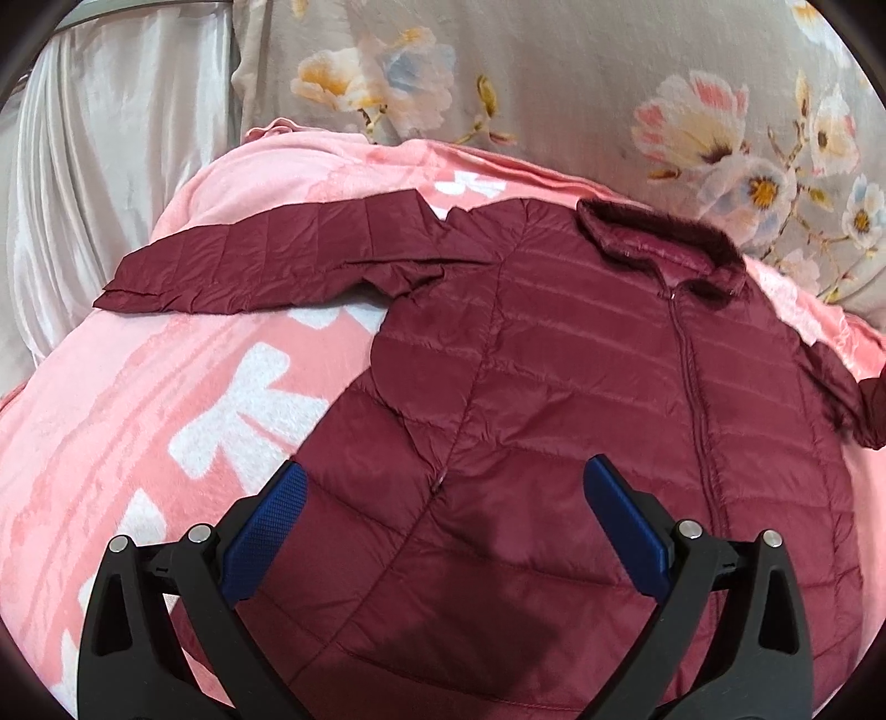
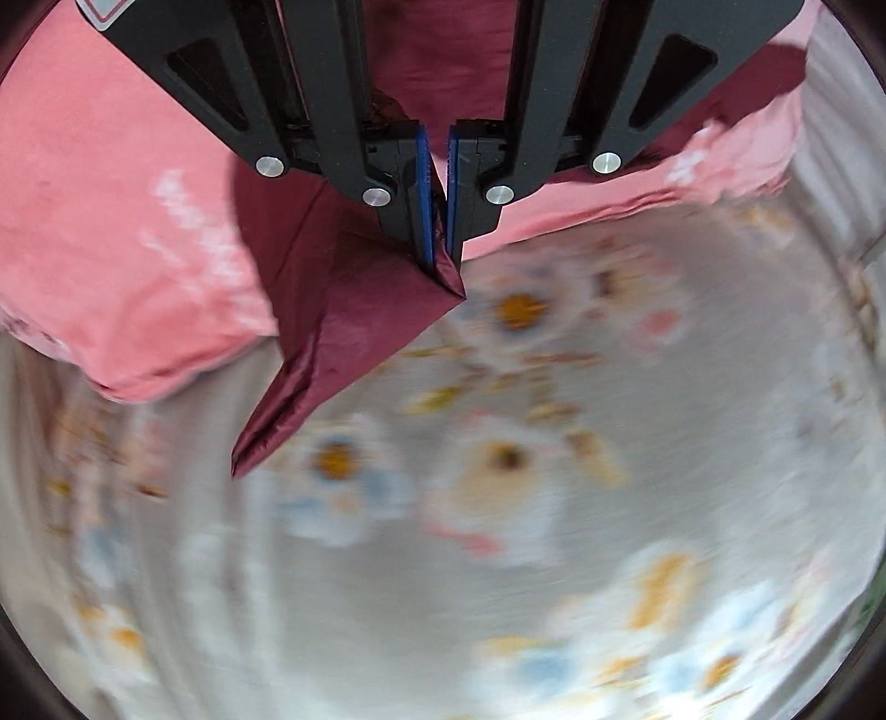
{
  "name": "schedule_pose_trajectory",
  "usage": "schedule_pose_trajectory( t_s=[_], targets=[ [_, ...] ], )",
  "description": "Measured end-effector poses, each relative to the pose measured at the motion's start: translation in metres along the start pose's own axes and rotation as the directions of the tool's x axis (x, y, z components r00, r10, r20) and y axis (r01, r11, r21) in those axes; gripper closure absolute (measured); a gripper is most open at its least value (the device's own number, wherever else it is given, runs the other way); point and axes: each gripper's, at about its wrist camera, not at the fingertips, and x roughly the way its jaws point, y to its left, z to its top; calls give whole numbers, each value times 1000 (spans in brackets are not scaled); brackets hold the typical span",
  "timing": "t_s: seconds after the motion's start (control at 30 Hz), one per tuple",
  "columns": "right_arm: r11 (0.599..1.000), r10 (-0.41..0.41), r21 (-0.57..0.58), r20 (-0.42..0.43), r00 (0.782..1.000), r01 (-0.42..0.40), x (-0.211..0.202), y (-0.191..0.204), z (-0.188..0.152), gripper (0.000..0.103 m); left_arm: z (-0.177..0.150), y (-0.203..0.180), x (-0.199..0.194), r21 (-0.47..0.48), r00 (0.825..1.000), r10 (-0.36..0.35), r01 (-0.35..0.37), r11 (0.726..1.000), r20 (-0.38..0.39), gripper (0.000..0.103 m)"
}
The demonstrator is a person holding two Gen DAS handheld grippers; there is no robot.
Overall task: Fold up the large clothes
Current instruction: 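Lift the sleeve and fold it across the jacket body with the right tool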
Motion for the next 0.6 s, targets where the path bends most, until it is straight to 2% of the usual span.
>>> schedule_pose_trajectory(
  t_s=[0.1, 0.17, 0.2, 0.3, 0.5, 0.6],
  targets=[
    [986, 134, -93, -69, 989, -140, 11, 78, -16, 98, 9, 10, -4, -19, 1000, -24, 24, 1000, 7, 5],
    [965, 207, -135, -129, 970, -223, 20, 122, -36, 98, 13, 16, -6, -32, 999, -38, 38, 999, 10, 5],
    [948, 248, -158, -174, 953, -276, 28, 151, -53, 98, 16, 22, -7, -39, 999, -44, 45, 998, 13, 5],
    [912, 302, -194, -276, 912, -361, 46, 203, -96, 98, 20, 33, -9, -51, 999, -46, 47, 998, 22, 5],
    [854, 334, -207, -485, 808, -477, 80, 272, -200, 98, 29, 61, -6, -76, 999, -36, 38, 996, 30, 5],
    [837, 300, -239, -553, 777, -493, 89, 291, -245, 98, 33, 69, -2, -95, 998, -56, 58, 994, 27, 5]
  ],
)
